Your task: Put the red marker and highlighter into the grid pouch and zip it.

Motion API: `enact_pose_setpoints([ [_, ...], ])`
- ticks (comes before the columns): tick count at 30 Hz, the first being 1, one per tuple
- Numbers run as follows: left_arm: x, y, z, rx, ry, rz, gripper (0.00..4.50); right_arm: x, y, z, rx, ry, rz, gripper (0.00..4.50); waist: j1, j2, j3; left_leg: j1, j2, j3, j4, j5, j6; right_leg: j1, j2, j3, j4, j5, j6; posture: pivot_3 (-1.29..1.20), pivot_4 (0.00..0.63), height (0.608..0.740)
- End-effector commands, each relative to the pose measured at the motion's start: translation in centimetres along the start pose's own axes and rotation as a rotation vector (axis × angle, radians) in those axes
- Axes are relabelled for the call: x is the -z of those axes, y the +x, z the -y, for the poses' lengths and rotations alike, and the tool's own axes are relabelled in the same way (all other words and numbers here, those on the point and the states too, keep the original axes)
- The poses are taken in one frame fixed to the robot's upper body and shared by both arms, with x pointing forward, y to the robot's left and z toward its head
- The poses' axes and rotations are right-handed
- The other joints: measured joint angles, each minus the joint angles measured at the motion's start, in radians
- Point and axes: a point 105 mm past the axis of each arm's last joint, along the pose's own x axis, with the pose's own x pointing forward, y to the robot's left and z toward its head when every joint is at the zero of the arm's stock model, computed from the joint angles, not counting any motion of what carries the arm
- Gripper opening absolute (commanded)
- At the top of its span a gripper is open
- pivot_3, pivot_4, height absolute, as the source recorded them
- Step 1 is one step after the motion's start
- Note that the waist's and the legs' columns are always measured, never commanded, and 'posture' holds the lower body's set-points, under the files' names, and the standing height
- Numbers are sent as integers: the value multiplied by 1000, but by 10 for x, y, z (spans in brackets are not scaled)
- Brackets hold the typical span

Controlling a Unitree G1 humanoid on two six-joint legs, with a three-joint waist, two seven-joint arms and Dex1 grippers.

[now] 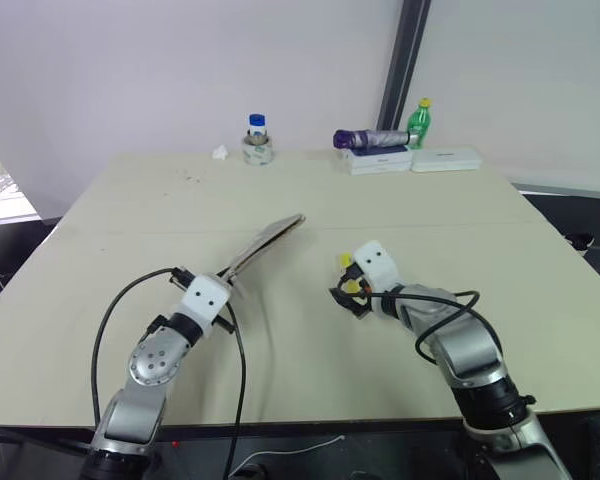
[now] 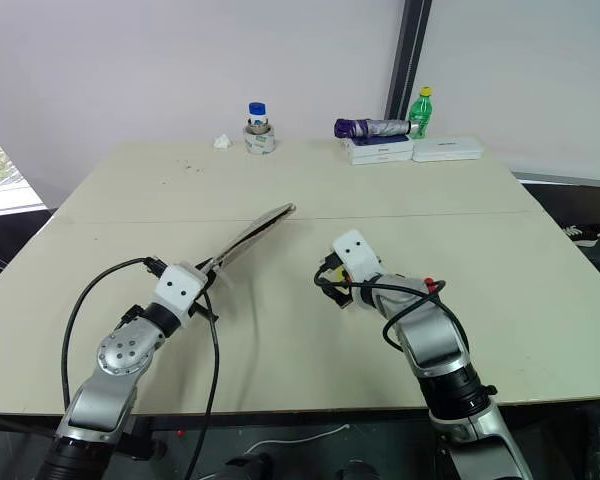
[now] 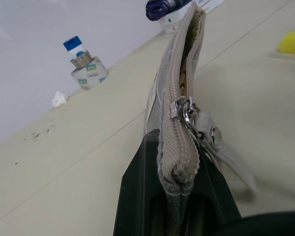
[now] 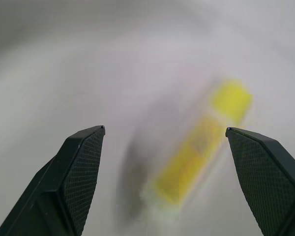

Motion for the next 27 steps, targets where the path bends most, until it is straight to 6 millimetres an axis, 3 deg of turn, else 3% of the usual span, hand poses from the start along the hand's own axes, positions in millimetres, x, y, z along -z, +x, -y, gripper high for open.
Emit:
enact_pose_setpoints([
  [1, -16, 3, -1, 1, 29, 70, 0, 4, 1, 14, 88, 82, -6, 4083, -1, 0, 0, 0, 0, 0, 0, 0, 0, 0, 0, 0, 0, 0, 0, 0, 150, 737],
  [3, -16, 4, 0, 1, 29, 71, 0, 11, 3, 16, 107, 143, -29, 4083, -2, 0, 0, 0, 0, 0, 0, 0, 0, 0, 0, 0, 0, 0, 0, 0, 150, 737],
  [5, -16, 3, 0, 2, 30, 72, 0, 14, 4, 17, 112, 187, -35, 3534, -2, 0, 0, 0, 0, 0, 0, 0, 0, 0, 0, 0, 0, 0, 0, 0, 150, 737],
  [11, -14, 2, 0, -5, 31, 69, 0, 8, 4, 16, 93, 250, -21, 843, -2, 0, 0, 0, 0, 0, 0, 0, 0, 0, 0, 0, 0, 0, 0, 0, 150, 737],
  [15, -14, 3, 1, 9, 52, 70, 0, -5, -3, 26, 103, 157, 10, 875, -3, 0, 0, 0, 0, 0, 0, 0, 0, 0, 0, 0, 0, 0, 0, 0, 150, 737],
  [21, -12, 5, 3, 31, 69, 69, 0, -38, -35, 23, -79, -139, 111, 875, -1, 0, 0, 0, -1, 1, 0, 0, 0, 0, 0, 0, 0, 0, 0, 0, 150, 737],
  [27, -14, 10, 8, 61, 66, 80, 0, -61, -48, 22, -134, -141, 172, 875, -3, 0, 0, 0, 0, 0, 0, 0, 0, 0, 0, -1, -1, 0, 0, 0, 150, 737],
])
